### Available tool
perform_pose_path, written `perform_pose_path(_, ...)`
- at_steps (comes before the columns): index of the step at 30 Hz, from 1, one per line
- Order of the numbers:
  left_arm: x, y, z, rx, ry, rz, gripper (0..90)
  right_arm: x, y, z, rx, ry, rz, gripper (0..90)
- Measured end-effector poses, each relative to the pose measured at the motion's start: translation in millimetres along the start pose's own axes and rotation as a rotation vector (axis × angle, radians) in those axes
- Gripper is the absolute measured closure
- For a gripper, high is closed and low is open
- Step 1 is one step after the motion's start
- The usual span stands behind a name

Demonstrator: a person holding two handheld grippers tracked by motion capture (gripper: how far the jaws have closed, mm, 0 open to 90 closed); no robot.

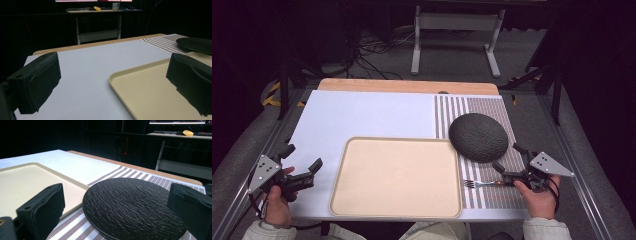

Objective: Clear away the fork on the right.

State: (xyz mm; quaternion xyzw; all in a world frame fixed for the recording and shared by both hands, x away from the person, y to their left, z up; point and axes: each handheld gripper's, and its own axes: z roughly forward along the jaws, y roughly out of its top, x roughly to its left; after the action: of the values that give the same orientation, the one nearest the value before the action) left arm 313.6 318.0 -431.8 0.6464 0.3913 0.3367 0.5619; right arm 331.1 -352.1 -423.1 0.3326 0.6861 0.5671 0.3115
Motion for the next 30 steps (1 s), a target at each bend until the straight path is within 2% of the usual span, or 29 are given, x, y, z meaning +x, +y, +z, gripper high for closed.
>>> perform_pose_path(3, -1.1, 0.4, 0.3, 0.001, 0.001, 0.006, 0.1, -0.6, 0.2, -0.3, -0.042, 0.024, 0.031, 1.5)
perform_pose_path(5, -1.4, 0.3, 0.6, 0.002, 0.0, 0.007, 0.1, -2.3, 1.7, -1.4, -0.068, 0.032, 0.068, 1.4)
perform_pose_path(9, -1.5, -0.2, 0.7, 0.009, 0.005, 0.007, 0.1, -5.4, 8.5, -2.3, -0.065, 0.035, 0.059, 1.4)
perform_pose_path(22, -0.7, -0.7, 0.5, 0.011, 0.008, 0.004, 0.1, -2.7, 40.6, 16.2, 0.125, 0.105, -0.063, 1.9)
perform_pose_path(26, -0.6, -0.9, 0.4, 0.012, 0.011, 0.003, 0.1, -2.1, 48.1, 21.3, 0.207, 0.121, -0.104, 2.1)
perform_pose_path(30, -0.6, -1.0, 0.6, 0.012, 0.013, 0.004, 0.1, -2.2, 54.1, 23.3, 0.25, 0.131, -0.133, 2.3)
